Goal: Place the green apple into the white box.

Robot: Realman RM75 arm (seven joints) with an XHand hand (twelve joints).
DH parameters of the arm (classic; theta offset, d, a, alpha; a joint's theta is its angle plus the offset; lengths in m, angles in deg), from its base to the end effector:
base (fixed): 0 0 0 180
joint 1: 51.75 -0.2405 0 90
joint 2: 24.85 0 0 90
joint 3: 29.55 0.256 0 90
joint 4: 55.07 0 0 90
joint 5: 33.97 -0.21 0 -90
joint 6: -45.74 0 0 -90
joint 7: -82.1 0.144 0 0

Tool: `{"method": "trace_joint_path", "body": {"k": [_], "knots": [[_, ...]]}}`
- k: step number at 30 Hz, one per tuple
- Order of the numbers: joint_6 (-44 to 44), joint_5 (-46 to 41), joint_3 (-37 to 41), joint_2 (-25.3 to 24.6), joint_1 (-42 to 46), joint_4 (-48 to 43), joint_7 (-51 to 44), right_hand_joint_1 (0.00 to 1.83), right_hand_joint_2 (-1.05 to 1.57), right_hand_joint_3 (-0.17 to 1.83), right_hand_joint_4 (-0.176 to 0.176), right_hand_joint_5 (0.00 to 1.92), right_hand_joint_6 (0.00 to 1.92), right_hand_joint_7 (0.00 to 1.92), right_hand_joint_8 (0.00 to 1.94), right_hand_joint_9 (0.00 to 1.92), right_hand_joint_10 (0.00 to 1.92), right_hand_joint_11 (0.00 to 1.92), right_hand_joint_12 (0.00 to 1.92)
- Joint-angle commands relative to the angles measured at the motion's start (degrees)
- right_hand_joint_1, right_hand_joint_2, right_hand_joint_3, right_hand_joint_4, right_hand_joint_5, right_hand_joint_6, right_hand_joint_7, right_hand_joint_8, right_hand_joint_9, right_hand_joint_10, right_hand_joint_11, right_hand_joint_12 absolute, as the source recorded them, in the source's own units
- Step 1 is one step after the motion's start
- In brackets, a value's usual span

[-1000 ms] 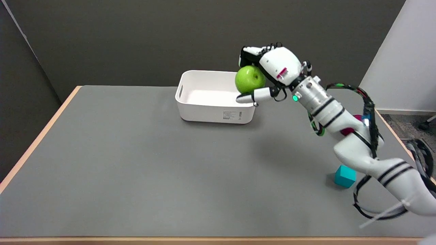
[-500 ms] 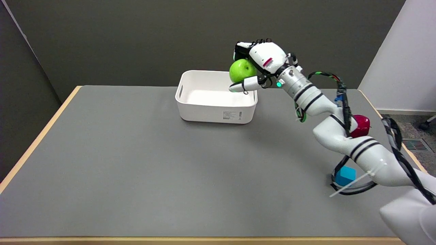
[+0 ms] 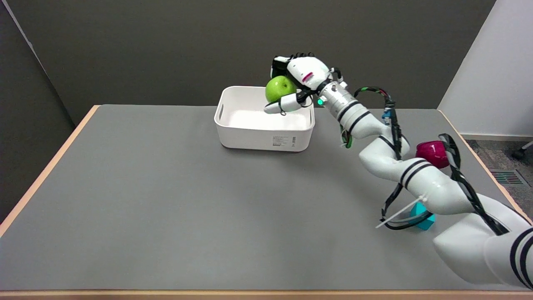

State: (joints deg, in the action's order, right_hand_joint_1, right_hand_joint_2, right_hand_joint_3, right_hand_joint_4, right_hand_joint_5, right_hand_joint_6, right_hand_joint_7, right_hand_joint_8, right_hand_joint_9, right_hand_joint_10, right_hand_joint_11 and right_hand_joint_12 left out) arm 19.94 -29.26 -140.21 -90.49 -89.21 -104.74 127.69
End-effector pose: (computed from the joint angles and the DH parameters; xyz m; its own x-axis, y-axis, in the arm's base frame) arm -0.1765 -0.4858 0.3165 0.9612 0.1929 0.1974 -0.1401 -0.2751 0.9512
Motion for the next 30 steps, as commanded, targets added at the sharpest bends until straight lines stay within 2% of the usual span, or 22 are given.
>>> {"method": "trace_joint_path", "body": {"k": [1, 5, 6, 8, 10, 11, 12, 13, 15, 16, 17, 19, 21, 26, 30], "knots": [[0.14, -0.42, -4.36, -7.49, -9.29, 14.24, -0.24, 1.16, 1.15, 0.35, -0.176, 0.60, 1.59, 0.66, 1.61, 0.85, 1.80, 0.55, 1.92], [-0.03, -0.42, -4.75, -8.14, -10.42, 16.46, -0.24, 1.15, 1.17, 0.33, -0.176, 0.58, 1.61, 0.64, 1.63, 0.83, 1.83, 0.48, 1.92], [-0.10, -0.52, -4.48, -8.09, -10.11, 16.23, 0.06, 1.14, 1.20, 0.29, -0.176, 0.57, 1.62, 0.62, 1.65, 0.81, 1.83, 0.41, 1.92], [-0.10, -2.41, -4.20, -7.70, -9.32, 15.58, 0.37, 1.11, 1.35, 0.05, -0.176, 0.52, 1.66, 0.56, 1.70, 0.72, 1.84, 0.05, 1.92], [-0.18, -5.98, -4.20, -7.30, -8.71, 15.16, 1.08, 0.85, 1.31, 0.24, -0.041, 0.47, 1.77, 0.62, 1.30, 0.63, 1.76, 0.03, 1.92], [-0.18, -7.50, -4.20, -6.98, -8.49, 15.07, 2.18, 0.70, 1.09, 0.48, 0.004, 0.33, 1.26, 0.45, 0.90, 0.42, 1.33, 0.02, 1.64], [-0.18, -8.05, -4.20, -6.82, -8.39, 15.07, 2.93, 0.56, 0.85, 0.74, 0.040, 0.18, 0.65, 0.25, 0.48, 0.20, 0.83, 0.01, 1.32], [-0.18, -8.32, -4.20, -6.68, -8.26, 15.07, 3.59, 0.47, 0.69, 0.92, 0.065, 0.08, 0.30, 0.09, 0.23, 0.05, 0.50, 0.01, 1.06], [-0.10, -8.41, -4.20, -6.46, -7.94, 15.03, 4.20, 0.42, 0.63, 0.96, 0.073, 0.01, 0.19, 0.00, 0.12, 0.00, 0.26, 0.00, 0.73], [-0.10, -8.41, -4.20, -6.46, -7.78, 14.95, 4.24, 0.38, 0.60, 0.91, 0.068, 0.00, 0.10, 0.00, 0.04, 0.00, 0.08, 0.00, 0.48], [-0.10, -8.41, -4.20, -6.41, -7.56, 14.82, 4.24, 0.36, 0.60, 0.84, 0.065, 0.00, 0.05, 0.00, 0.00, 0.00, 0.00, 0.00, 0.35], [-0.14, -8.41, -4.20, -6.38, -7.36, 14.64, 4.24, 0.35, 0.65, 0.74, 0.064, 0.00, 0.03, 0.00, 0.00, 0.00, 0.00, 0.00, 0.27], [-0.18, -8.41, -4.20, -6.25, -7.11, 14.09, 4.24, 0.34, 0.64, 0.73, 0.066, 0.00, 0.03, 0.00, 0.00, 0.00, 0.00, 0.00, 0.16], [-2.29, -8.41, -3.43, -5.53, -5.45, 11.25, 4.34, 0.34, 0.62, 0.76, 0.072, 0.00, 0.04, 0.00, 0.00, 0.00, 0.00, 0.00, 0.12], [-6.69, -10.33, -2.77, -2.23, -0.92, -0.04, 4.48, 0.31, 0.58, 0.88, 0.072, 0.00, 0.08, 0.00, 0.00, 0.00, 0.00, 0.00, 0.16]]}}
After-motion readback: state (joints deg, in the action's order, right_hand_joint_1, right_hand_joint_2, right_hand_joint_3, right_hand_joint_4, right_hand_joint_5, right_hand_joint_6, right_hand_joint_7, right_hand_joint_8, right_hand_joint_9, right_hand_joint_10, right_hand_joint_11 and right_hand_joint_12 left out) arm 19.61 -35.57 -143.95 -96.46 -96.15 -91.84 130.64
